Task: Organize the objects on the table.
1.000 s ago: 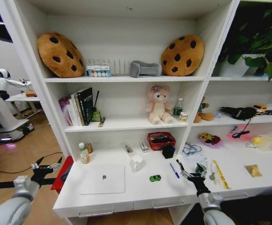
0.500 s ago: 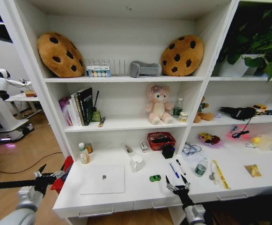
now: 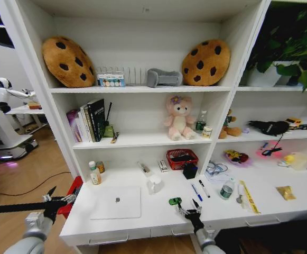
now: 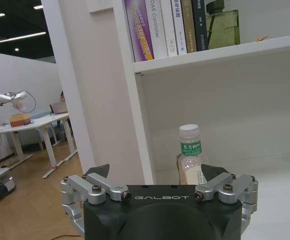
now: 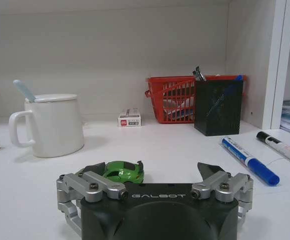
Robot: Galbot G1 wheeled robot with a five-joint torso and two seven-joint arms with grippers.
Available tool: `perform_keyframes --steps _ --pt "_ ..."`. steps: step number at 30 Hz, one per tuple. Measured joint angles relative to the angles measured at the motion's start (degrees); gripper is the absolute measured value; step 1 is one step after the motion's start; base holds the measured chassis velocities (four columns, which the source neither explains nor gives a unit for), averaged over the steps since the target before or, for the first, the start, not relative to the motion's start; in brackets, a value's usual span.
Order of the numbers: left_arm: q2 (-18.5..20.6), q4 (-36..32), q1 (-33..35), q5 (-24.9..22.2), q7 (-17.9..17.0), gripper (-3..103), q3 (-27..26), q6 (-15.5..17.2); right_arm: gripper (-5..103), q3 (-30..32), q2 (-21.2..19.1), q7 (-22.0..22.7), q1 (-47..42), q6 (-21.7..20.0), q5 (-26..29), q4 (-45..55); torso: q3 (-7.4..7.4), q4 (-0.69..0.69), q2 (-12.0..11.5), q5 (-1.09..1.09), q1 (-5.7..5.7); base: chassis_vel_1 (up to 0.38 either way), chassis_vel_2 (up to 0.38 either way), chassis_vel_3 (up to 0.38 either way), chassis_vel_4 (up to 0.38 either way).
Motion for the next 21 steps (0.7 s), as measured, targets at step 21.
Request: perform_keyframes --steps 21 --pt "1.0 0.0 -1.9 -0.2 0.1 100 1.1 0.1 100 -4.4 -0.5 -0.6 2.8 -0.1 -1.6 -2.1 0.00 0.00 0.0 0.00 0.00 0.000 0.000 0.000 0.000"
